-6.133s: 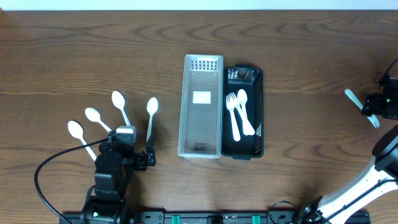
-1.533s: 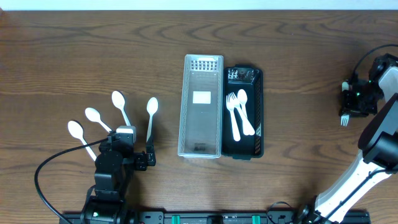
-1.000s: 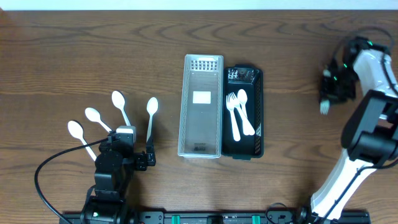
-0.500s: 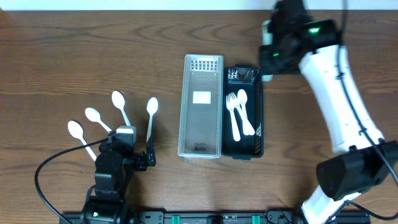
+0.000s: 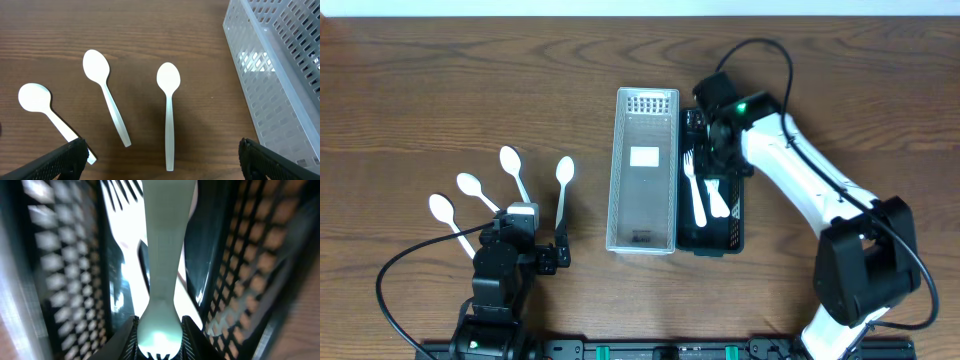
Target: Pack container
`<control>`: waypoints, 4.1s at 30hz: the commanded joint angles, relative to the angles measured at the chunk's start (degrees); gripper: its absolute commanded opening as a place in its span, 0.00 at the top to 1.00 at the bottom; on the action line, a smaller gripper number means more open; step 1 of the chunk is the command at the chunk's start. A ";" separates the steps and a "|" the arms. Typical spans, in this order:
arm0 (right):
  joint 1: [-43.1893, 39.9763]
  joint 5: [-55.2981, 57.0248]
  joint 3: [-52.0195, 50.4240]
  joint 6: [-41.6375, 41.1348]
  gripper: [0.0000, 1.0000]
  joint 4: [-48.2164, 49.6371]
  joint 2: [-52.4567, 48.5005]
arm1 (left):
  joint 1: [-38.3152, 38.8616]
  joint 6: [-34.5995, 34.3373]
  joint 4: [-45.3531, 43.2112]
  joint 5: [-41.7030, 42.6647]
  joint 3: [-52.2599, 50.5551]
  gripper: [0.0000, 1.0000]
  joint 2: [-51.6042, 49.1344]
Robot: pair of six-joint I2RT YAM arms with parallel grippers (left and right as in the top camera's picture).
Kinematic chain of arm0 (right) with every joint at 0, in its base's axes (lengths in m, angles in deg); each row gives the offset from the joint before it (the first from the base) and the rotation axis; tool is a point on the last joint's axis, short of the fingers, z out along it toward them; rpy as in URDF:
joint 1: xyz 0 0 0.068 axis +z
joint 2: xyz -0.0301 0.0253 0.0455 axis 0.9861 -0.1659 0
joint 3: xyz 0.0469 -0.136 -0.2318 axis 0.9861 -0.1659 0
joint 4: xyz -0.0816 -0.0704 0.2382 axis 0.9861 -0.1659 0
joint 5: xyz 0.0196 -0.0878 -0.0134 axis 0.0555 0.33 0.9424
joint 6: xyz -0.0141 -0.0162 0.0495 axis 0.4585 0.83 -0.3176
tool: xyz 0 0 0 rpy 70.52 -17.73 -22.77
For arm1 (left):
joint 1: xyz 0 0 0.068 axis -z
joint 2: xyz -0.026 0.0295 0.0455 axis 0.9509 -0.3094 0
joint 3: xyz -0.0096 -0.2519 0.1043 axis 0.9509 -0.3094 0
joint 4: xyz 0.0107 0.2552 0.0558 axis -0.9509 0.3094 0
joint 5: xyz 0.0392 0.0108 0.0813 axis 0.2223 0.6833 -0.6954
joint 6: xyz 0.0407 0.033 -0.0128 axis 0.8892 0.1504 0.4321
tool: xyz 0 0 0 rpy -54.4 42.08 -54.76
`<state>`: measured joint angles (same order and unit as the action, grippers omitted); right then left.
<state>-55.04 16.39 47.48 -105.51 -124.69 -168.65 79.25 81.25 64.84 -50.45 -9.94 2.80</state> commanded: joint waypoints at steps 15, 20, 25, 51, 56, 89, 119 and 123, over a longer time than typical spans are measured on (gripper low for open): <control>-0.02 0.48 20.15 9.92 0.32 -9.81 -0.11 | 0.04 -2.71 6.21 -0.90 14.12 0.02 -0.57; -4.35 6.14 28.26 12.13 0.13 -15.19 0.07 | 0.04 -7.04 17.11 -1.79 24.11 0.02 -5.51; -12.76 7.96 29.22 15.39 0.01 -16.06 0.96 | 0.04 -7.78 30.29 -3.54 38.03 0.02 -17.29; -36.41 8.11 28.72 13.53 0.01 -31.06 10.12 | 0.04 -7.54 43.36 -3.63 60.17 0.02 -57.68; -33.33 8.09 26.08 14.14 0.01 -33.55 17.14 | 0.04 -7.58 40.37 -3.63 60.17 0.02 -61.09; -29.57 6.38 -17.49 15.74 0.01 1.79 27.78 | 0.04 -7.50 34.91 -3.67 59.95 0.02 -66.12; -29.57 6.16 -17.51 15.74 0.01 1.64 27.78 | 0.07 -6.84 31.61 -3.65 59.87 0.00 -90.42; -29.57 6.19 -17.51 15.74 0.01 1.64 27.76 | 0.22 -5.40 31.08 -2.86 59.87 0.06 -91.93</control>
<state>-84.09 22.82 30.24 -90.41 -123.01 -140.83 79.27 74.24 96.05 -53.42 49.62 -87.97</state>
